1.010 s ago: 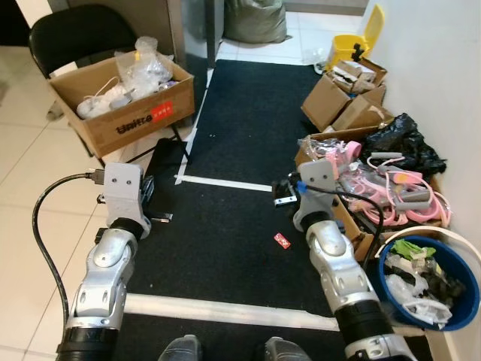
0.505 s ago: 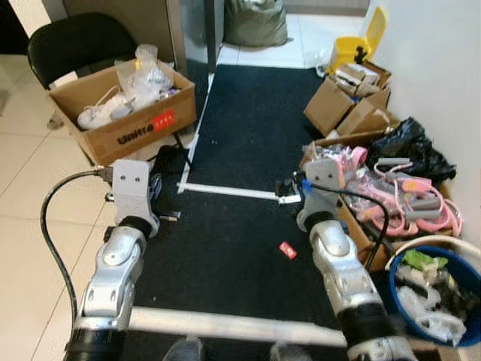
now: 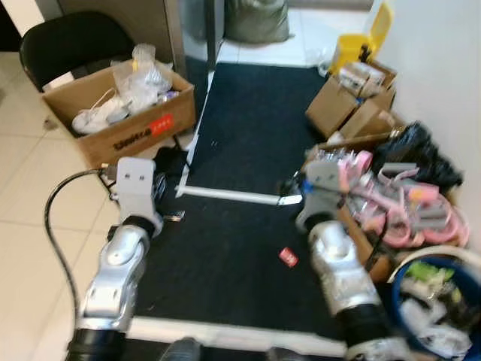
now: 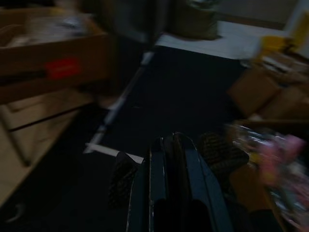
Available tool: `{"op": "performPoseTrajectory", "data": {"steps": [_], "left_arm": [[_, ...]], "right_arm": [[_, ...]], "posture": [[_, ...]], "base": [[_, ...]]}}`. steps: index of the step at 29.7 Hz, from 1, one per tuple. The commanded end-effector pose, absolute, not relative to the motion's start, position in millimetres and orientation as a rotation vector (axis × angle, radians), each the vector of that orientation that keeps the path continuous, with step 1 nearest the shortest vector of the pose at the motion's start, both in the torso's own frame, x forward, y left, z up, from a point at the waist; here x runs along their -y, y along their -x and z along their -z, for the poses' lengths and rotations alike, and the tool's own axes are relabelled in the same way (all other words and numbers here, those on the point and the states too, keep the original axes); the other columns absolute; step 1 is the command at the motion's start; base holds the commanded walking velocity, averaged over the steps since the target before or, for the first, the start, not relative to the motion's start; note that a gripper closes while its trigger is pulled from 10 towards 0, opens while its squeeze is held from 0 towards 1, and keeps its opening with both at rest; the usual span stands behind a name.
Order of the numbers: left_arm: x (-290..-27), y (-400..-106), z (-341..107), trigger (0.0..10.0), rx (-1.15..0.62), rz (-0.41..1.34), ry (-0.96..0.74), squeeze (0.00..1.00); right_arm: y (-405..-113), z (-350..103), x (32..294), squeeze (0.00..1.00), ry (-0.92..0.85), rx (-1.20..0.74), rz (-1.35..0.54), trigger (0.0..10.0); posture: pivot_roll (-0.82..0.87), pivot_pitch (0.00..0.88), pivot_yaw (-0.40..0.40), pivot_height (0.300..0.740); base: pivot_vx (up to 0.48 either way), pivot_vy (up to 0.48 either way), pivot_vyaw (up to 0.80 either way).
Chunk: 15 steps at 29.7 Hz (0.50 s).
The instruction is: Picking trash to rubbish bin
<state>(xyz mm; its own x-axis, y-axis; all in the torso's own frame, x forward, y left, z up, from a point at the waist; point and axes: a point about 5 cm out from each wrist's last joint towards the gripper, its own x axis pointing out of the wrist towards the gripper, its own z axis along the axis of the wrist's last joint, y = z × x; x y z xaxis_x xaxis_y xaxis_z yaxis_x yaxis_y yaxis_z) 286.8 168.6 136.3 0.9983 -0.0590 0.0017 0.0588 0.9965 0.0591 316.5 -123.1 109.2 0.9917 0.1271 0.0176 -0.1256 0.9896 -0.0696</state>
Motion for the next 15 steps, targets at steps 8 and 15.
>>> {"op": "performPoseTrajectory", "data": {"steps": [8, 15], "left_arm": [[-169.7, -286.7, -135.2, 10.0, -0.014, 0.056, -0.073, 0.00], [-169.0, -287.1, -135.8, 10.0, -0.014, 0.060, -0.075, 0.00]], "right_arm": [[-314.5, -104.4, 125.9, 0.00, 0.062, 0.012, -0.116, 10.0], [-314.5, -104.8, 125.4, 0.00, 0.056, 0.017, -0.115, 10.0]], "posture": [[0.07, 0.075, 0.007, 0.740], [0.07, 0.069, 0.007, 0.740]], "base": [[0.250, 0.000, 0.00], [0.249, 0.000, 0.00]]}}
